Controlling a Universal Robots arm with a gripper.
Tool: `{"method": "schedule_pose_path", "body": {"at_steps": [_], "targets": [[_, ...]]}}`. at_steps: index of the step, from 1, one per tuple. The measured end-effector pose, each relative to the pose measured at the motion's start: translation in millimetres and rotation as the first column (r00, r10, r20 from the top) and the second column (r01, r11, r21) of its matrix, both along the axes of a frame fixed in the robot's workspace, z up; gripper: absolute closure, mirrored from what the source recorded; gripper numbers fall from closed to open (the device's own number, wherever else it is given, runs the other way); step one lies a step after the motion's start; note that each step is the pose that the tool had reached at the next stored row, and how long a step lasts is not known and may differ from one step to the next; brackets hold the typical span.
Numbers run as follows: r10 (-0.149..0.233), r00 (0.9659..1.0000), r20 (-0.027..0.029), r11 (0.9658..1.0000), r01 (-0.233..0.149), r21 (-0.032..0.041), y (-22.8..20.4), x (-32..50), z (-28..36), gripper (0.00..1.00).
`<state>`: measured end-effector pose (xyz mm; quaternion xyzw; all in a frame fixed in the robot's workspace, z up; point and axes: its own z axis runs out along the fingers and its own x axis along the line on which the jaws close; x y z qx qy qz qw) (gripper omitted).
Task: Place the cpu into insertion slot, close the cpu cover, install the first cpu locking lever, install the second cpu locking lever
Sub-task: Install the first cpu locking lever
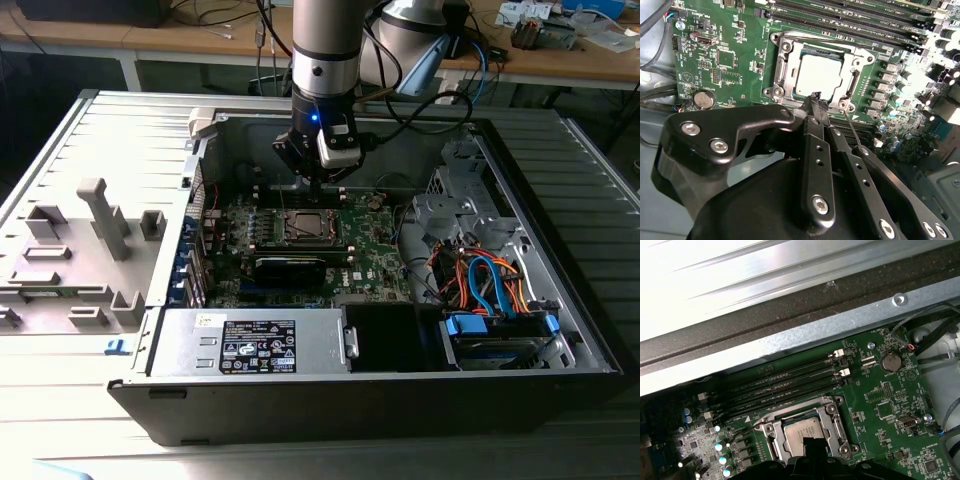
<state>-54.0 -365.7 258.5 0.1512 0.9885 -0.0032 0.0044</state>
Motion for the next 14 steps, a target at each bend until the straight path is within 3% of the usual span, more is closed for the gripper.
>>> {"method": "schedule_pose_path", "body": {"at_steps": [14], "targets": [[0.01,1.0,0.0,1.0,-0.01,0.0001,0.0,0.0,0.0,0.89]]}}
